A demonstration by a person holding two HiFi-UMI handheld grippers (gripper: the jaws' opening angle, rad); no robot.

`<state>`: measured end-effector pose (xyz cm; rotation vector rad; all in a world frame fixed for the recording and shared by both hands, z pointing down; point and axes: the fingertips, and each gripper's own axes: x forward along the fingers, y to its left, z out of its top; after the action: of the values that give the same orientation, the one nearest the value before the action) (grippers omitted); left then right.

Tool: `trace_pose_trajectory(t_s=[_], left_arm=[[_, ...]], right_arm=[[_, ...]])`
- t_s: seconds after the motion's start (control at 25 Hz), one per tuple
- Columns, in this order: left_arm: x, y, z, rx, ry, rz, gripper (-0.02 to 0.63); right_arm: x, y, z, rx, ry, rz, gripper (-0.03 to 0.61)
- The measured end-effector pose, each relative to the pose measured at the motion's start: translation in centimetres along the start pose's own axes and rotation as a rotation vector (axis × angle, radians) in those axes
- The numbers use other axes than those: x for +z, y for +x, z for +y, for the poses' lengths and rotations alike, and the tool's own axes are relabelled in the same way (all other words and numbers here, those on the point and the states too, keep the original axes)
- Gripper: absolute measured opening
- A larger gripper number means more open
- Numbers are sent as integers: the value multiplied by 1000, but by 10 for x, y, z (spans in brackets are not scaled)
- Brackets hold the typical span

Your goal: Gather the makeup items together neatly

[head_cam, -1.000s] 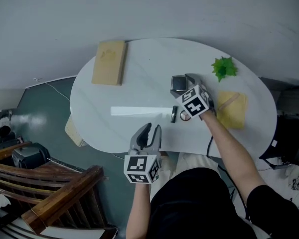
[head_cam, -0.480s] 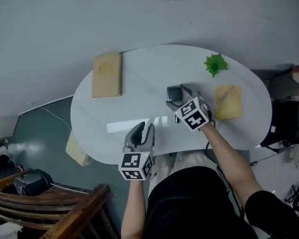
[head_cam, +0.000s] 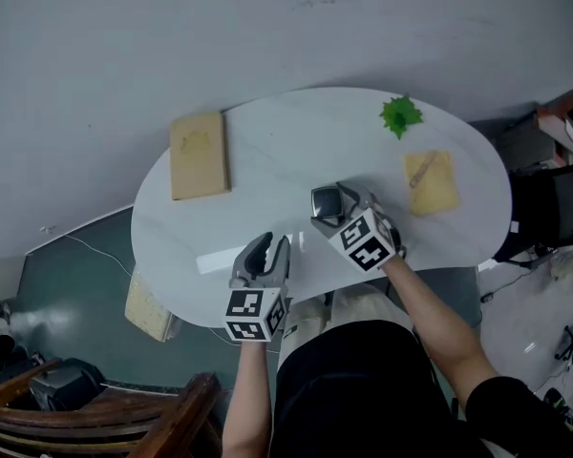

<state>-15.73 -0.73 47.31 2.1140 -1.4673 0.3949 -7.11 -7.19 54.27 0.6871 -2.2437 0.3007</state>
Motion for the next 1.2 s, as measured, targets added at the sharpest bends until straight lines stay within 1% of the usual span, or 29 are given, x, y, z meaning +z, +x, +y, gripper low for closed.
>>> trace_pose_trajectory(t_s=[0.28,0.72,1.04,1.2], left_arm=[[-9,-2,9,-52,22,24,110],[-27,5,14,-108,40,71,110],[-37,14,9,-136,41,97,109],[-40,16,7,-143,41,104,110]], right_arm=[[-8,1,26,-2,15,15,383],[-24,13,43,32,-11,61,383],[-44,23,49,34,-33,122,385],[-49,28,49,30,-46,136,385]])
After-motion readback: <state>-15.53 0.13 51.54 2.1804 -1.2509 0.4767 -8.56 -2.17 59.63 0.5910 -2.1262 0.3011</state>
